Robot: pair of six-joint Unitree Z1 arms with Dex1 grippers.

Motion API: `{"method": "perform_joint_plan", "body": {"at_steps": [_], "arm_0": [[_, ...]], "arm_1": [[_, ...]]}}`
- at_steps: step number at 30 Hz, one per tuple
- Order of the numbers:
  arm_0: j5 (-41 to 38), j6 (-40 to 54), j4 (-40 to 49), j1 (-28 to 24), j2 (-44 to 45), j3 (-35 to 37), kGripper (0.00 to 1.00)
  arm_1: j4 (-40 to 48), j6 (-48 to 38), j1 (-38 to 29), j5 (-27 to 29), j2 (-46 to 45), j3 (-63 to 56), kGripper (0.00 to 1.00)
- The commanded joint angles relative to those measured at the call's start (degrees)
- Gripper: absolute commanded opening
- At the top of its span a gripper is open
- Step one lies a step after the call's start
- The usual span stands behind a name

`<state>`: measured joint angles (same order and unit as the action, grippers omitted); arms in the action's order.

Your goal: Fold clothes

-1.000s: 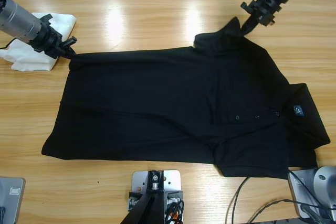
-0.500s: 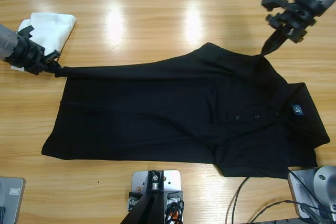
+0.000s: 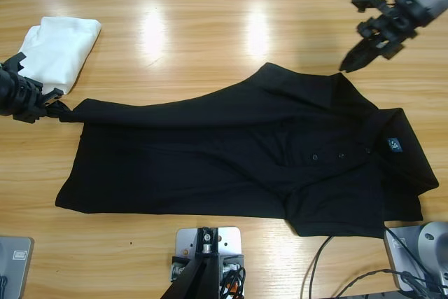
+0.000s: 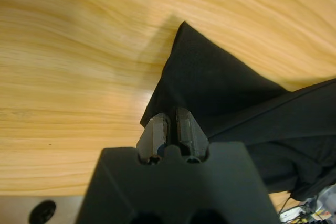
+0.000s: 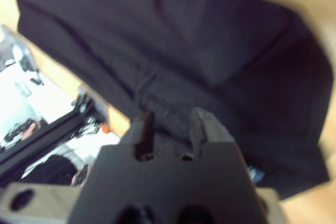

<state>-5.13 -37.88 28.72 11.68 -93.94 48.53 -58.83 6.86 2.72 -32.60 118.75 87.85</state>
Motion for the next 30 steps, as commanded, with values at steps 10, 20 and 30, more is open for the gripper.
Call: {"method": "perform_joint_plan", "body": {"at_steps": [10,20,30], "arm_0": [[0.7,-4.0,-4.8,2.9,-7.6,-0.1,0.0],[0.7,-4.0,-4.9,2.9,-7.9,-0.2,0.0],[0.7,-4.1,-4.9,2.9,-7.9,-0.1,0.0]], "arm_1": [[7.4,-0.7,0.4,5.8,11.6,-1.3,0.962],[7.6,-0.7,-0.2,4.0,9.9,-1.4,0.766],[0.9,-3.3,-1.6,7.8,-0.9,3.9,0.766]]}}
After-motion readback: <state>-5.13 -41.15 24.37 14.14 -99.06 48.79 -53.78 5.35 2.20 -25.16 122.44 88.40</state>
